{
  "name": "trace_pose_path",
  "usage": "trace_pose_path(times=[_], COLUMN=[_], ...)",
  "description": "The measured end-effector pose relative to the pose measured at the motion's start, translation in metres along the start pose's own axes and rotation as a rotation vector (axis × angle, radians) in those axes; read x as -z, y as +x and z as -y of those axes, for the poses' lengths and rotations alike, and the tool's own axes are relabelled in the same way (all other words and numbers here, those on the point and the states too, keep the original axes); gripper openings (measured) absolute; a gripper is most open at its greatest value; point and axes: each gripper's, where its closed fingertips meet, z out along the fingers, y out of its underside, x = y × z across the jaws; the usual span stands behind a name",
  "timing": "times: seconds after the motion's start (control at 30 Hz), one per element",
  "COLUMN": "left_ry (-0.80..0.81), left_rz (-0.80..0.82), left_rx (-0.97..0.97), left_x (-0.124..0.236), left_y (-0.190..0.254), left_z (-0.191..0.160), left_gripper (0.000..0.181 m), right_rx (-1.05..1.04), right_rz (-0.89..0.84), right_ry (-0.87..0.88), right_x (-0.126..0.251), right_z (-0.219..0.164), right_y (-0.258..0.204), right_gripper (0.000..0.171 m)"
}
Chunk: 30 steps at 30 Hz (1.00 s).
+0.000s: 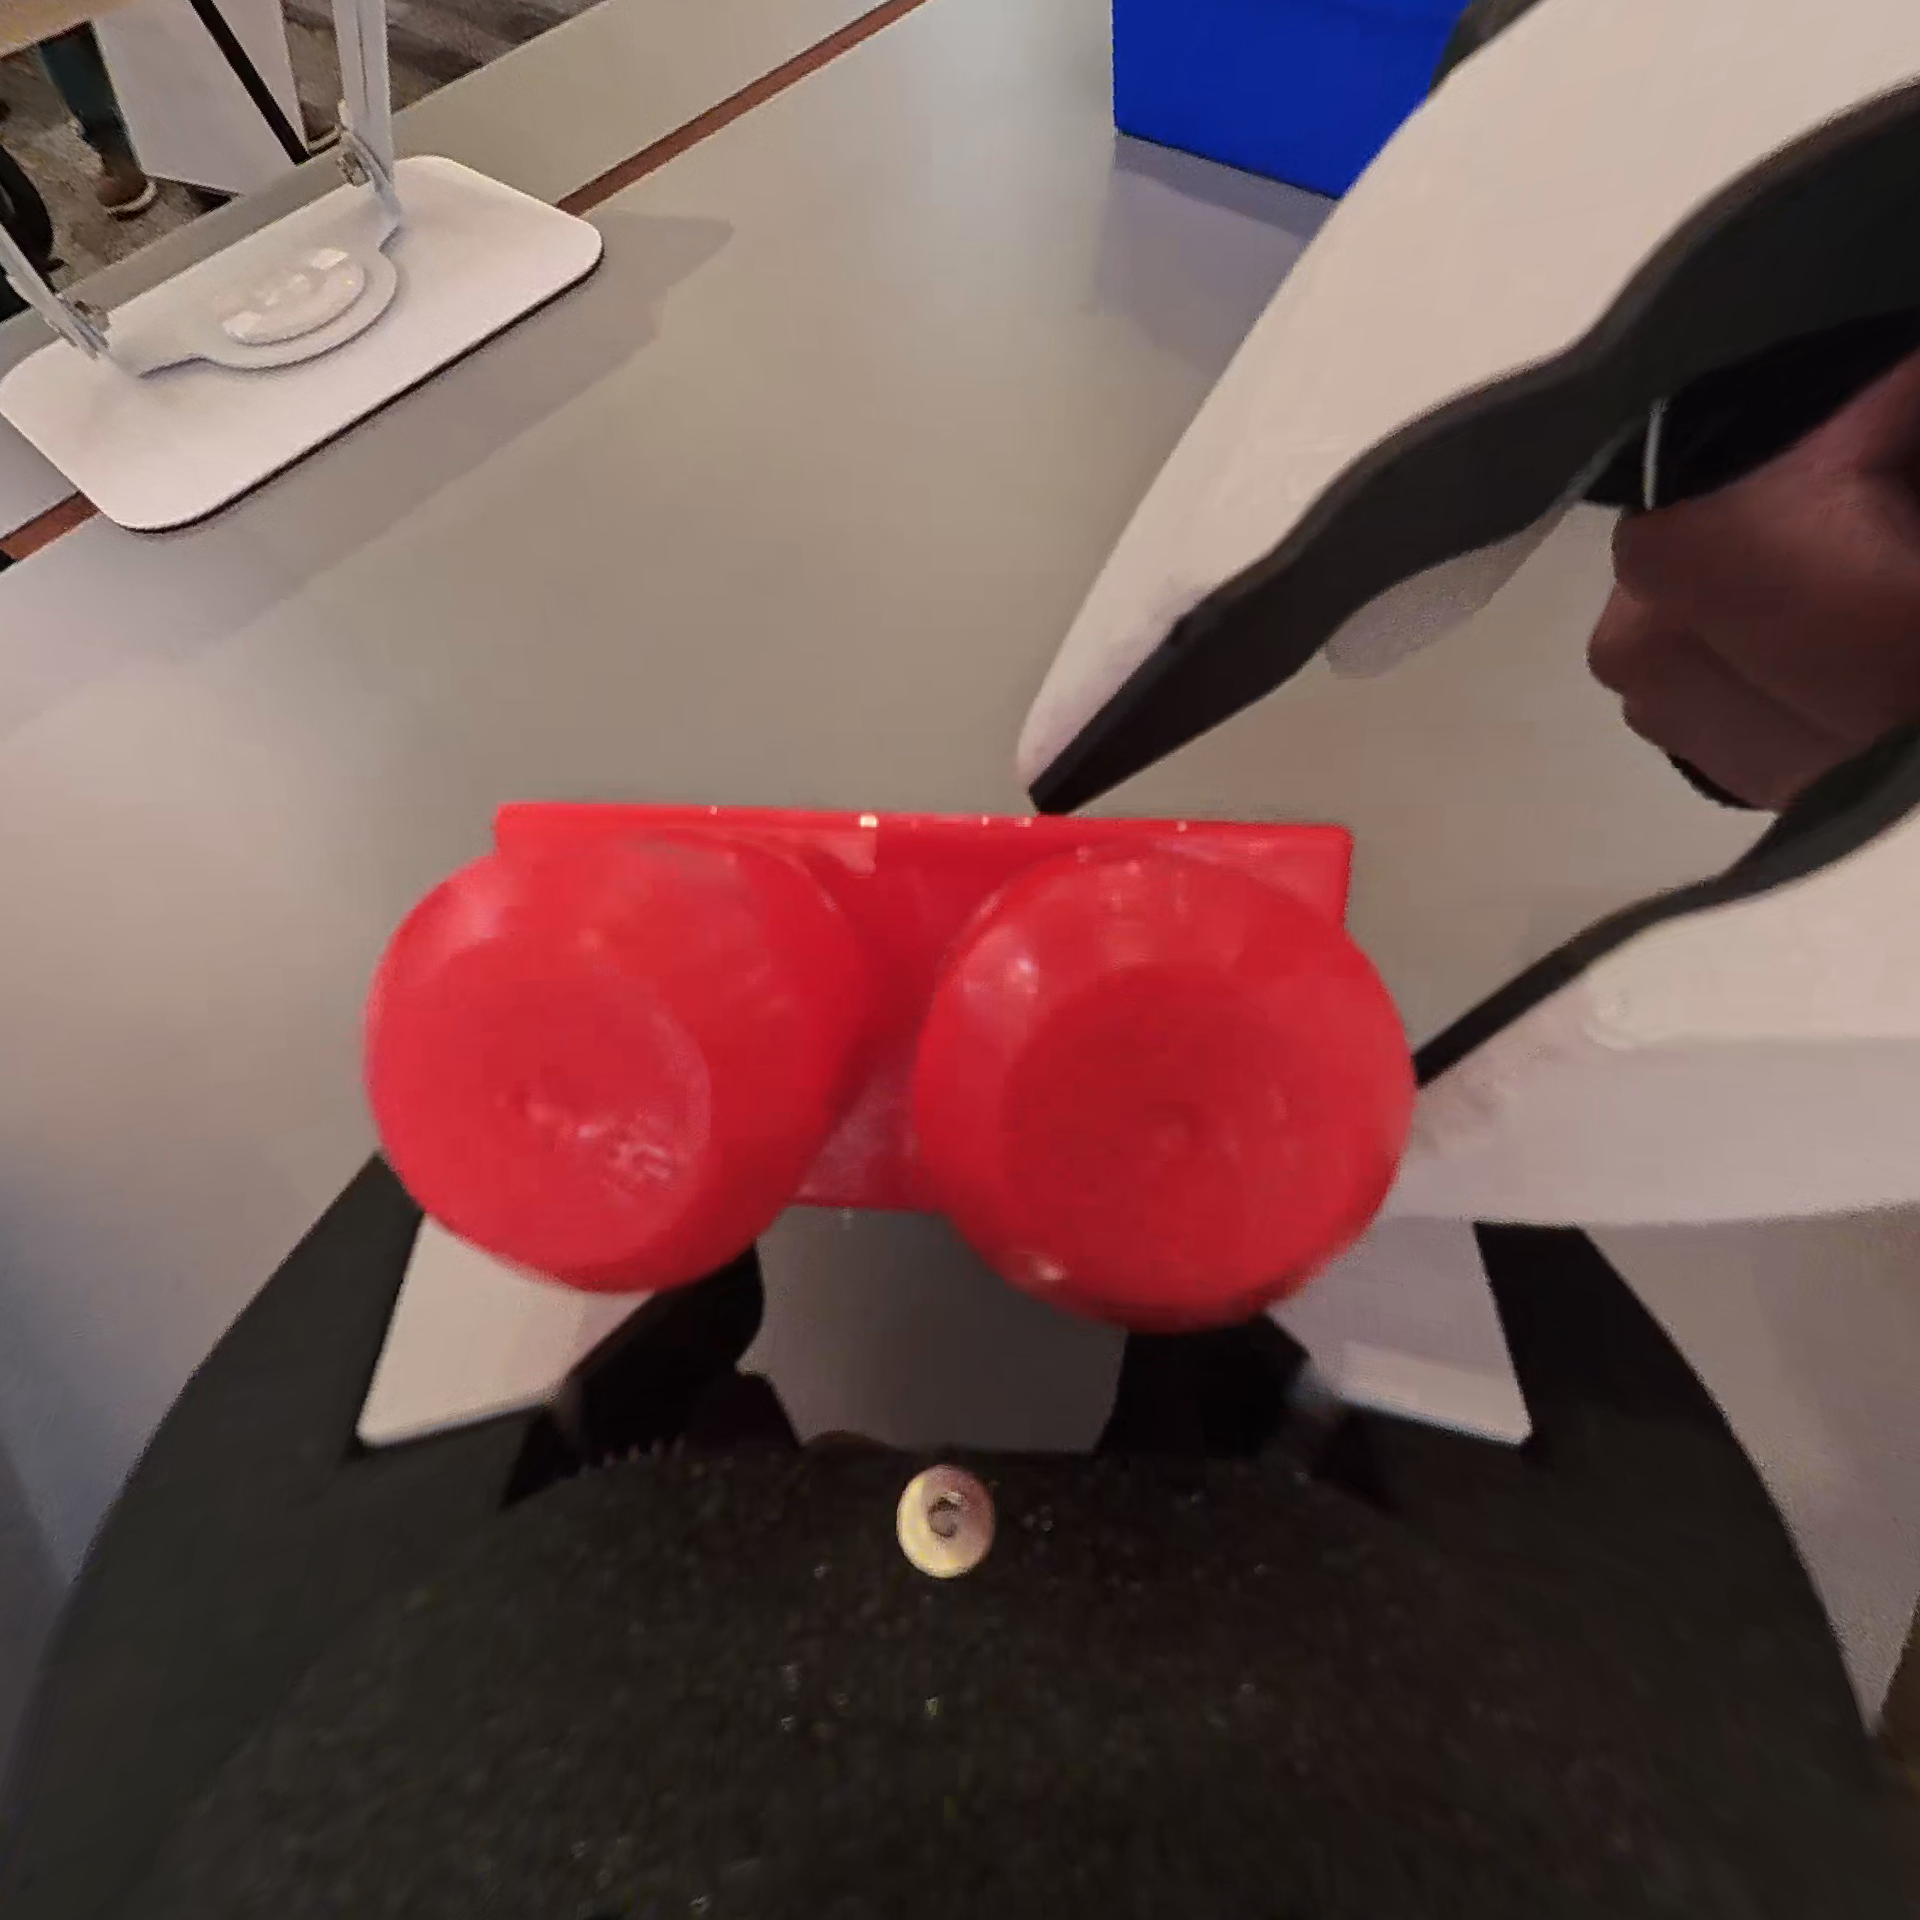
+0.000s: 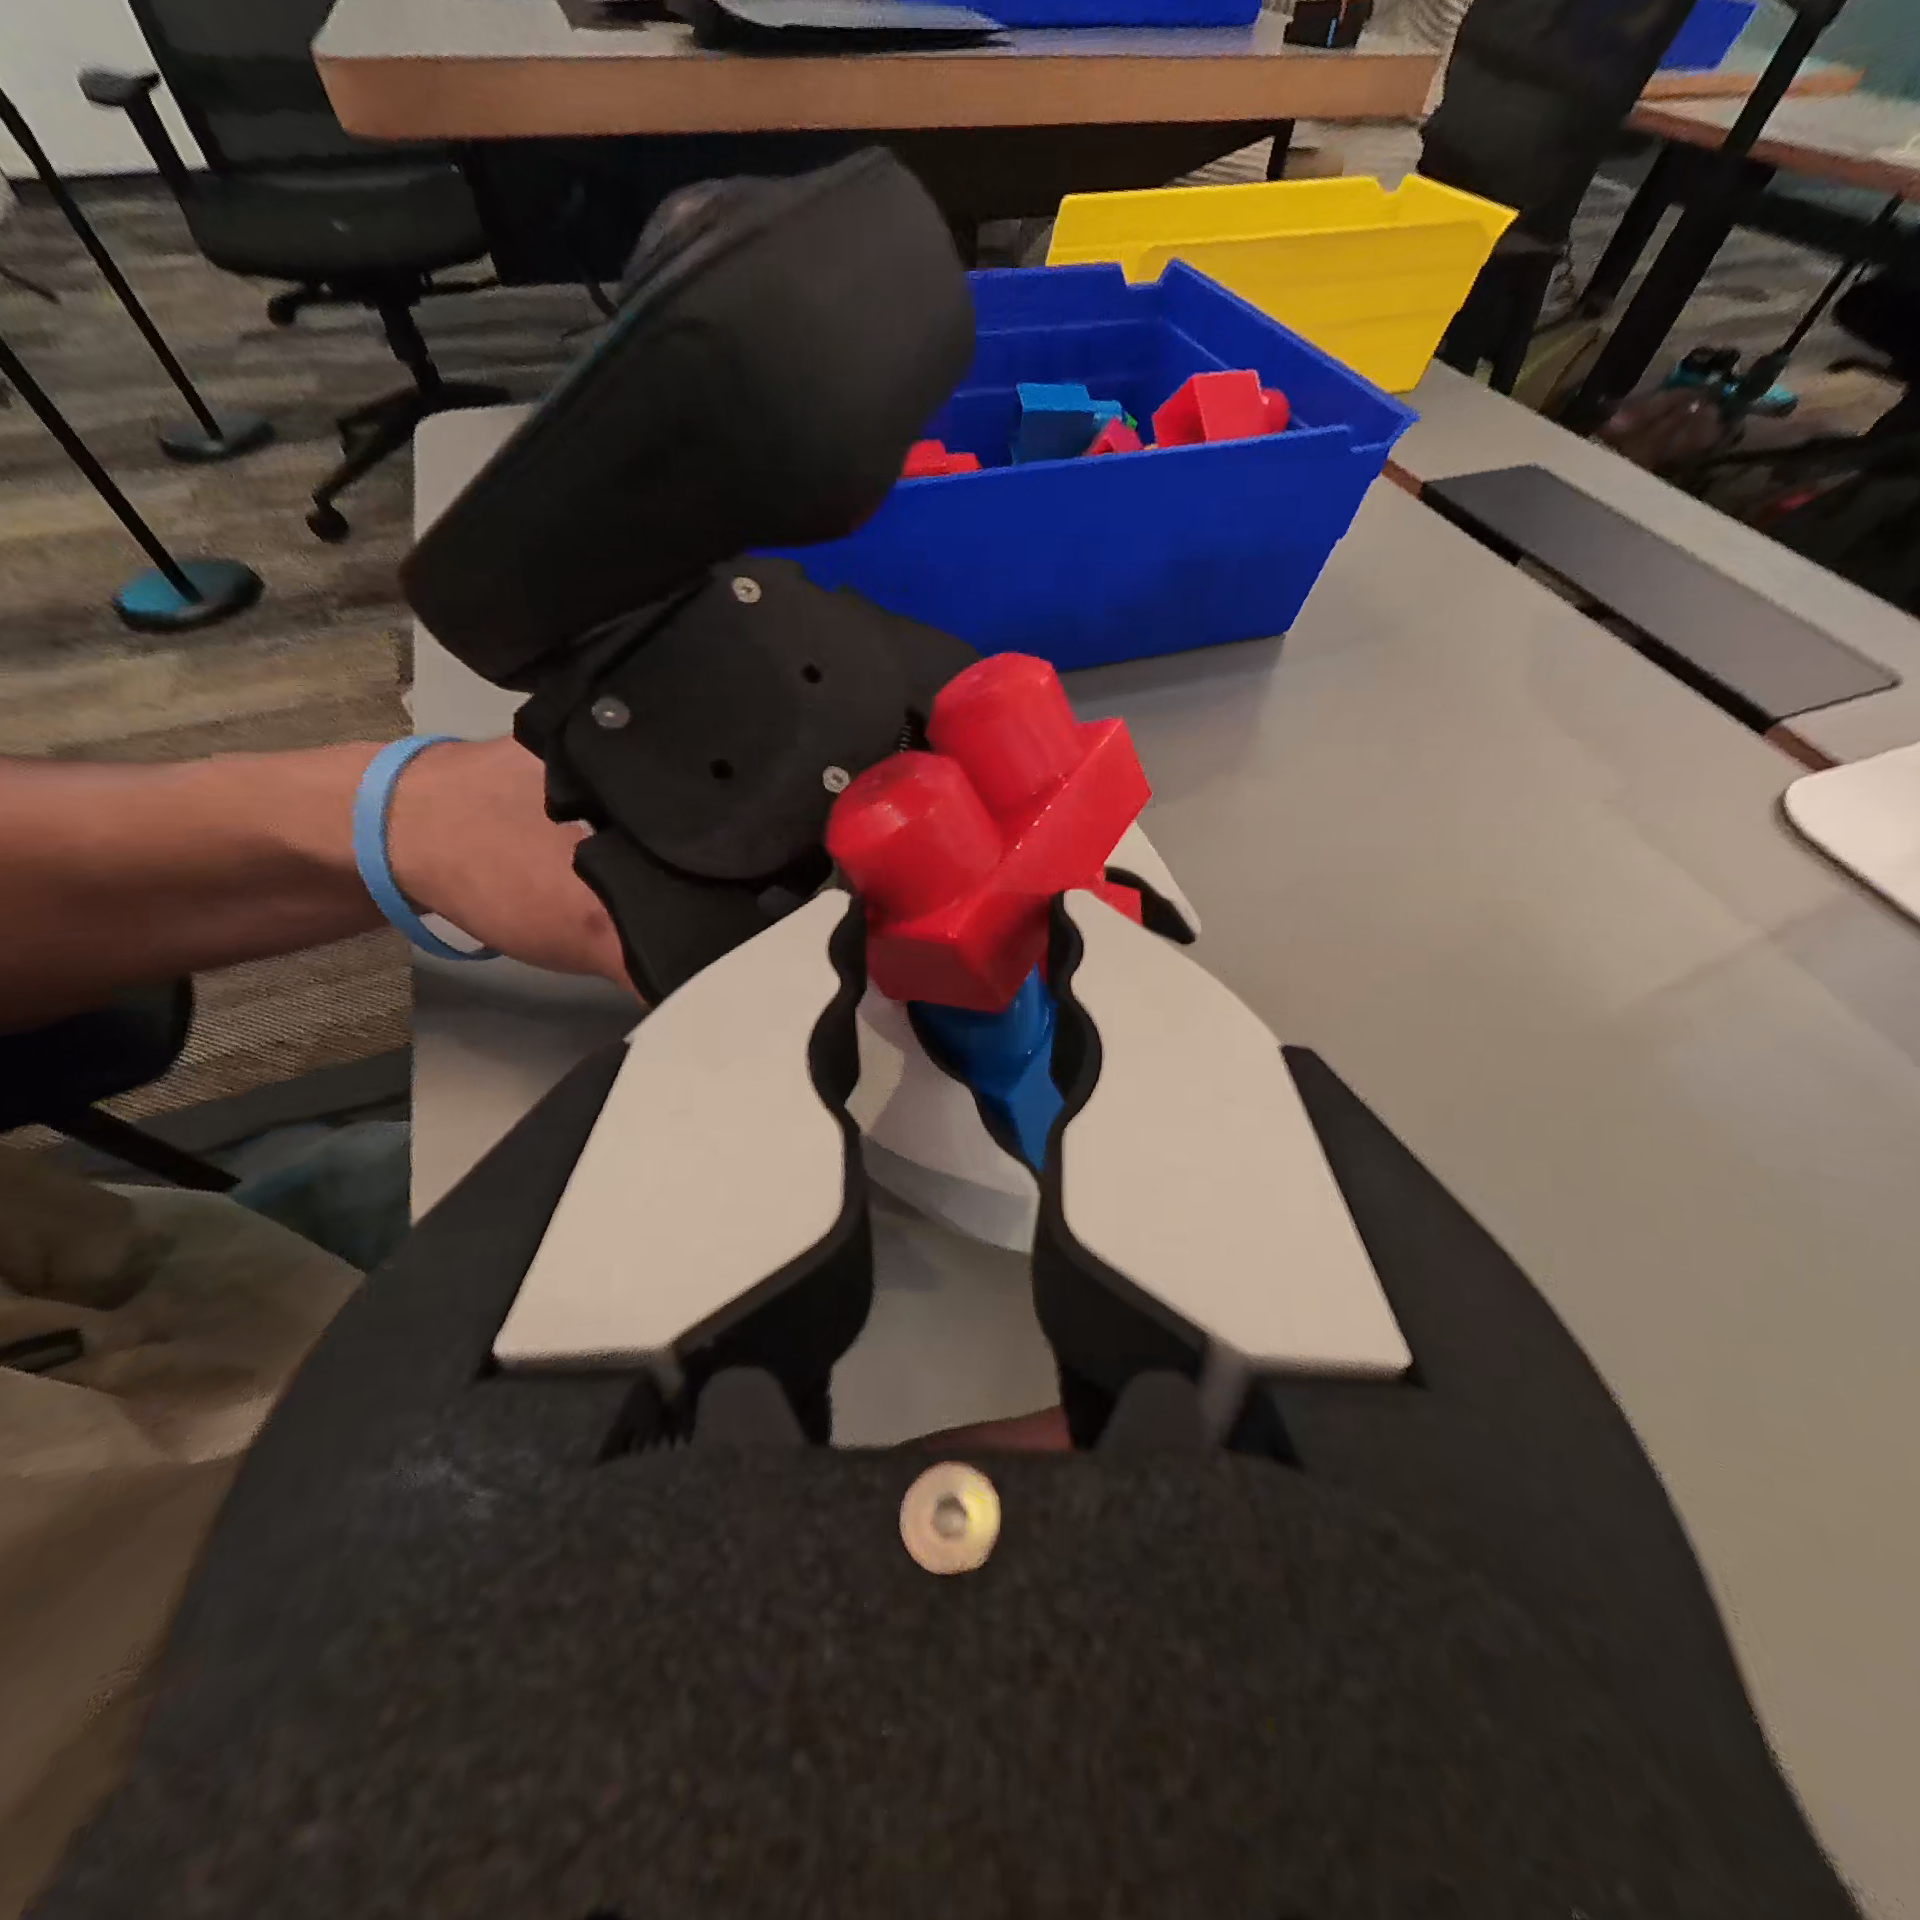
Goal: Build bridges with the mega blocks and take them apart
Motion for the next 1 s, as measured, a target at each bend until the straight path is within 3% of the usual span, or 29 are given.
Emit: trace_pose_path(times=[0.03,0.23,0.5,1.0], left_ry=[0.003,0.020,-0.017,0.013], left_rz=[-0.002,-0.014,0.010,-0.009], left_rx=[-0.002,0.008,-0.043,-0.024], left_x=[0.000,0.000,-0.002,-0.001], left_y=[0.000,0.003,0.000,0.002], left_z=[0.000,0.000,-0.007,-0.002], left_gripper=[0.090,0.089,0.089,0.089], right_rx=[-0.029,-0.278,-0.153,-0.261], right_rz=[0.009,0.144,0.109,0.175], right_ry=[0.000,-0.011,-0.093,-0.074], right_x=[0.001,0.002,-0.001,0.003], right_z=[-0.001,-0.007,-0.012,-0.007], right_y=[0.000,0.003,0.005,0.003], right_gripper=[0.032,0.032,0.029,0.035])
